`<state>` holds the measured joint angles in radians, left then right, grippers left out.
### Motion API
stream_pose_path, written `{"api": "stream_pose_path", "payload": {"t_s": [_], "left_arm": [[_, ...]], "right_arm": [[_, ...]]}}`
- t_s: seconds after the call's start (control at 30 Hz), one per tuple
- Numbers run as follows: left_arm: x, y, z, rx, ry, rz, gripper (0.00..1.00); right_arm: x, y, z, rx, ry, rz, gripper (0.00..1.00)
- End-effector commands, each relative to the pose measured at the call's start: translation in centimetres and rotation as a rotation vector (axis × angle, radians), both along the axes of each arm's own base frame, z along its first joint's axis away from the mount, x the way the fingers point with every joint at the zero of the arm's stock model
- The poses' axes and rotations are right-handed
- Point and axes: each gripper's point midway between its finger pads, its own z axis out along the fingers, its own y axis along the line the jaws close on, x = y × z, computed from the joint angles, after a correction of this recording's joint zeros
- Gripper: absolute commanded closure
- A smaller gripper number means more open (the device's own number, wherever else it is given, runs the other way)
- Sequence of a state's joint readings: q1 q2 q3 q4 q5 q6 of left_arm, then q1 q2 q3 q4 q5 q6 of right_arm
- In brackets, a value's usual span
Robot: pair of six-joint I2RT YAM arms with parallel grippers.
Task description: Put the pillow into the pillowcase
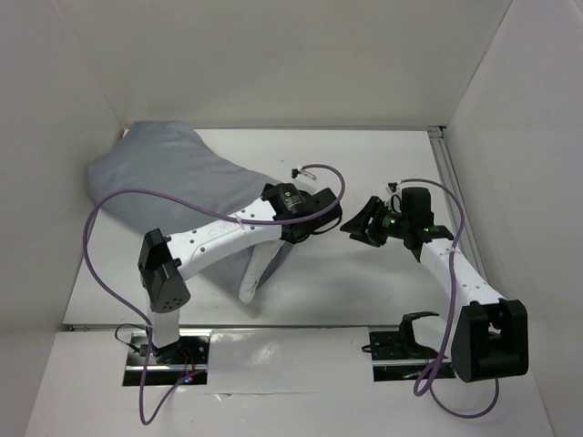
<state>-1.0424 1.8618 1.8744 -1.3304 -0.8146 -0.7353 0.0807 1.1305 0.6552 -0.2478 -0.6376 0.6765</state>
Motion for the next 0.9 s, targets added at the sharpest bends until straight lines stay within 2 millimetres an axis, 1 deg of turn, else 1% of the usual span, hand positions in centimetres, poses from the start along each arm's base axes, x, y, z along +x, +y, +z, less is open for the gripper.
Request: {"api": "stream_pose_path", "payload": {"t_s": [0.0,0.03,0.07,0.1,0.13,0.17,0.2,0.23,0.27,0.3,0.33,0.37,0.4,0.43,0.47,0.5,0.53,0.57,0.6,0.63,0.67,0.7,0.73,0.77,0.8,0.83,0.87], "left_arm": [[1.1,3.8,1.4,0.051,-0.084,0.099,0.19],[1.2,4.2,1.2,0.060,-0.079,0.108,0.19],[1.2,4.2,1.2,0.051,-0.083,0.116,0.19],[1.6,5.1,0.8,0.064,-0.075,0.141,0.19],[1.7,5.5,0.6,0.074,-0.070,0.150,0.19],[1.8,5.4,0.2,0.084,-0.063,0.149,0.19],[2.0,5.7,-0.4,0.104,-0.051,0.160,0.23],[2.0,5.7,-0.4,0.104,-0.051,0.160,0.25],[2.2,6.0,-0.9,0.120,-0.040,0.169,0.28],[2.2,6.1,-0.9,0.126,-0.037,0.163,0.32],[2.1,5.9,-0.8,0.121,-0.031,0.155,0.45],[2.2,5.4,-0.4,0.089,-0.027,0.154,0.55],[2.1,5.3,0.3,0.066,-0.030,0.146,0.67],[2.0,5.1,1.0,0.034,-0.037,0.145,0.85],[2.1,4.7,1.6,0.006,-0.036,0.135,0.96],[1.9,4.3,2.0,-0.032,-0.025,0.130,1.00],[1.8,4.1,2.1,-0.038,-0.017,0.117,1.00],[1.7,4.0,2.6,-0.054,-0.014,0.104,1.00],[1.4,3.7,3.0,-0.084,-0.004,0.098,1.00],[1.4,3.5,3.3,-0.096,0.001,0.083,1.00],[1.0,2.6,3.6,-0.123,0.022,0.053,1.00],[0.7,2.1,3.7,-0.140,0.029,0.039,1.00],[0.4,1.6,3.9,-0.143,0.035,0.011,1.00],[0.4,1.4,4.2,-0.147,0.039,-0.003,1.00],[0.0,0.6,4.6,-0.178,0.045,-0.023,1.00],[-0.3,0.0,5.1,-0.198,0.050,-0.048,1.00],[-0.3,-0.4,4.9,-0.208,0.065,-0.053,1.00]], "right_arm": [[0.4,0.3,0.7,0.012,-0.035,0.027,0.44],[0.4,0.3,0.7,0.012,-0.035,0.027,0.44],[0.3,0.4,0.8,0.019,-0.035,0.035,0.44],[0.4,0.5,0.8,0.025,-0.036,0.042,0.44],[0.6,0.5,0.9,0.026,-0.048,0.042,0.44],[0.3,1.3,1.1,0.027,-0.058,0.071,0.44],[0.1,2.0,1.2,0.053,-0.047,0.087,0.43],[-0.2,3.0,1.5,0.091,-0.039,0.125,0.43],[0.0,3.9,2.0,0.115,-0.065,0.151,0.41],[-0.9,5.8,2.1,0.138,-0.043,0.200,0.41],[-0.7,6.9,2.0,0.133,-0.044,0.211,0.41],[-0.4,8.3,2.6,0.145,-0.089,0.231,0.41],[-1.5,10.3,2.6,0.150,-0.094,0.280,0.44],[-1.4,11.4,1.9,0.160,-0.063,0.271,0.50],[-1.2,12.4,2.6,0.188,-0.102,0.290,0.54],[-1.8,13.8,2.5,0.201,-0.093,0.309,0.57],[-1.8,14.4,2.4,0.206,-0.097,0.313,0.61],[-1.5,14.9,1.9,0.194,-0.106,0.304,0.66],[-1.4,15.4,2.3,0.213,-0.137,0.296,0.66],[-1.9,16.2,2.1,0.223,-0.137,0.303,0.66],[-1.4,16.7,2.1,0.219,-0.179,0.276,0.65],[-1.8,17.2,2.0,0.213,-0.193,0.274,0.63],[-1.5,17.5,1.4,0.210,-0.193,0.253,0.63],[-0.9,17.7,0.5,0.199,-0.202,0.227,0.63],[-0.7,18.6,1.4,0.247,-0.256,0.222,0.63],[0.3,19.2,0.8,0.250,-0.287,0.195,0.66],[0.7,19.7,0.2,0.228,-0.296,0.196,0.68]]}}
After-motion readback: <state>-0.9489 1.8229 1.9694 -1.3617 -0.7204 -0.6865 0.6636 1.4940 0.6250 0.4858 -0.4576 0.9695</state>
